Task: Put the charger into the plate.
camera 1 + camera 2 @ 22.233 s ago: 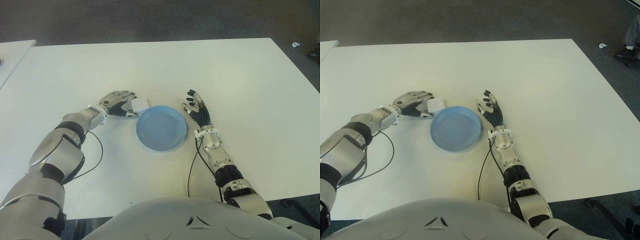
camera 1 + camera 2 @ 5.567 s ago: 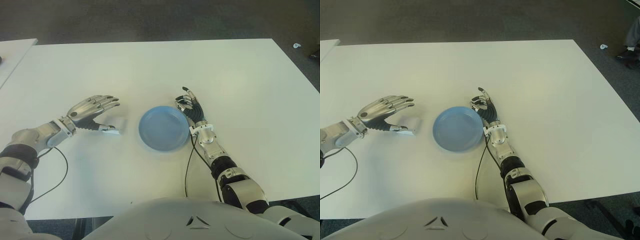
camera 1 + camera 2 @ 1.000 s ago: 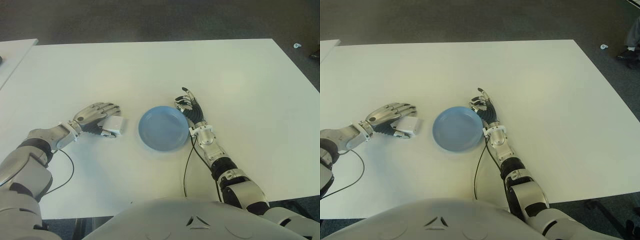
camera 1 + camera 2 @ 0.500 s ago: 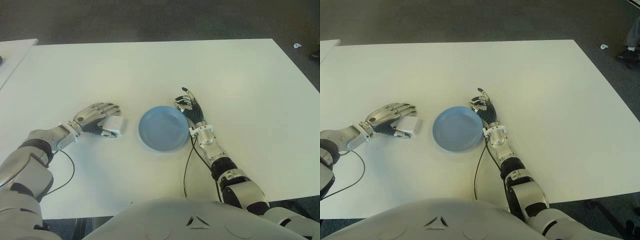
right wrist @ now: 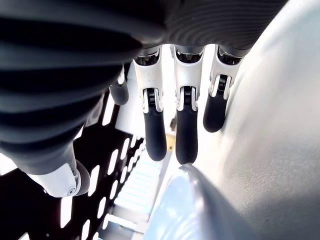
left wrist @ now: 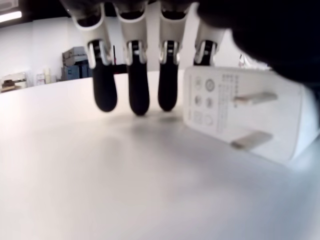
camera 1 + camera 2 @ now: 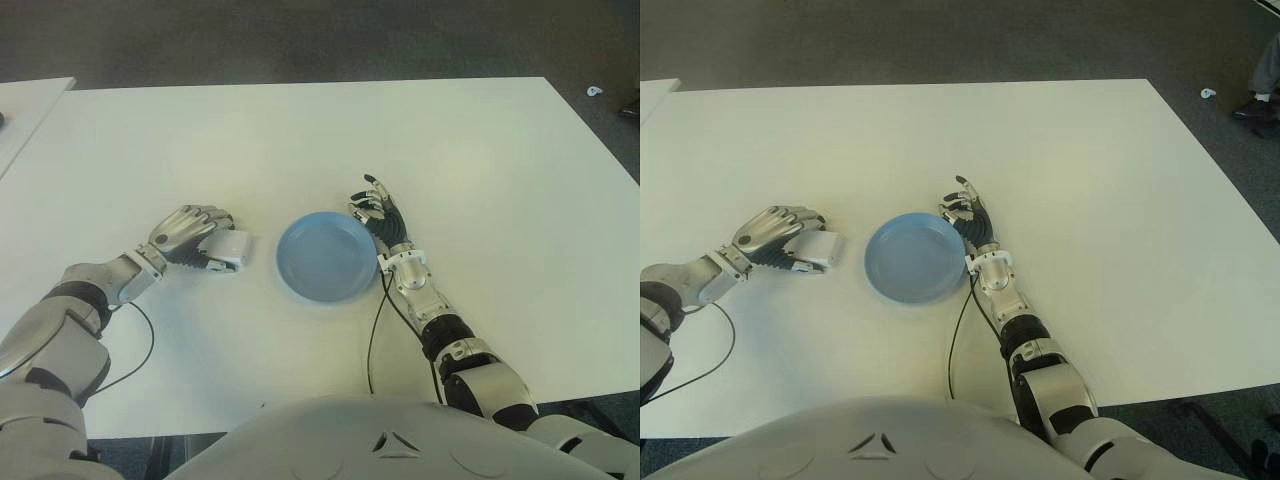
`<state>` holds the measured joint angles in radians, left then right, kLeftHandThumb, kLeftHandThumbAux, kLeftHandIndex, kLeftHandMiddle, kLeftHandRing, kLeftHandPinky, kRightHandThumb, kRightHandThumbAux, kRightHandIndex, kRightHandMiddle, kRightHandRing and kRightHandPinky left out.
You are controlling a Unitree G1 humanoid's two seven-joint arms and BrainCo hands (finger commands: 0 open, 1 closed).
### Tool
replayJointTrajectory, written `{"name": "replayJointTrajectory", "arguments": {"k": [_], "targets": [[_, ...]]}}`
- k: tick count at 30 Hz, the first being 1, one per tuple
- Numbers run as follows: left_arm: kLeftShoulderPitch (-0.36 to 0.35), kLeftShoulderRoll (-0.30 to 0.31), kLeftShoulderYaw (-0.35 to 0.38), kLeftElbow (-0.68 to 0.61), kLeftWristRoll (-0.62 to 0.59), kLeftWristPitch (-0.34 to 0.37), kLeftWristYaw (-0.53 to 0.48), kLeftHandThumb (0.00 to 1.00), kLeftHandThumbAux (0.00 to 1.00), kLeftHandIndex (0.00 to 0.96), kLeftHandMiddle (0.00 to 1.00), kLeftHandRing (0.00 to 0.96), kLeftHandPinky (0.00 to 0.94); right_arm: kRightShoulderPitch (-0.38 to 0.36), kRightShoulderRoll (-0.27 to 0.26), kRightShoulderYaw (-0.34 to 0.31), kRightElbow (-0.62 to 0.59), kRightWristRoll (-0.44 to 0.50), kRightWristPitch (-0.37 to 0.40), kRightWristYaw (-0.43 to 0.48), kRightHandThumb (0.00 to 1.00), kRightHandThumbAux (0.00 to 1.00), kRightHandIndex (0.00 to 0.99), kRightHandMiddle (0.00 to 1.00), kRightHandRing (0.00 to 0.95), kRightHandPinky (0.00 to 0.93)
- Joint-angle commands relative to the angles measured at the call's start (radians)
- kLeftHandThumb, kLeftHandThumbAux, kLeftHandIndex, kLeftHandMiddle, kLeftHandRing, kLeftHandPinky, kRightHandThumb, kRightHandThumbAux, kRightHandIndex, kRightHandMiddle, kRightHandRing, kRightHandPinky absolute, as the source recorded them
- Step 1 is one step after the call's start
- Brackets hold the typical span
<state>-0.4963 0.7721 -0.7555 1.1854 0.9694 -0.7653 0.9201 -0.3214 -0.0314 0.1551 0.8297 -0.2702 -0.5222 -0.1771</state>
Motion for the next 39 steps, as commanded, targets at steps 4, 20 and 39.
{"name": "replayJointTrajectory", "arguments": {"k": [4, 20, 39], "targets": [[0.049, -0.023, 0.015, -0.032, -0.014, -0.003, -0.030, 0.718, 0.694, 0.443, 0.858, 0.850, 0.869, 0.048, 0.005, 0.001, 0.038, 0.010, 0.048, 0.018, 0.000, 0.573, 0.050, 0.363, 0.401, 0.288], [0.058, 0.004, 0.021, -0.078, 0.006, 0.014, -0.061, 0.728, 0.698, 0.441, 0.914, 0.891, 0.882, 0.049, 0.021, -0.016, 0.022, 0.036, 0.086, 0.032, 0.000, 0.568, 0.017, 0.380, 0.400, 0.271], [0.079, 0.019, 0.042, -0.126, 0.011, 0.011, -0.027, 0.725, 0.699, 0.441, 0.905, 0.884, 0.876, 0.051, 0.028, -0.017, 0.015, 0.037, 0.097, 0.031, 0.000, 0.567, 0.018, 0.387, 0.398, 0.259]]}}
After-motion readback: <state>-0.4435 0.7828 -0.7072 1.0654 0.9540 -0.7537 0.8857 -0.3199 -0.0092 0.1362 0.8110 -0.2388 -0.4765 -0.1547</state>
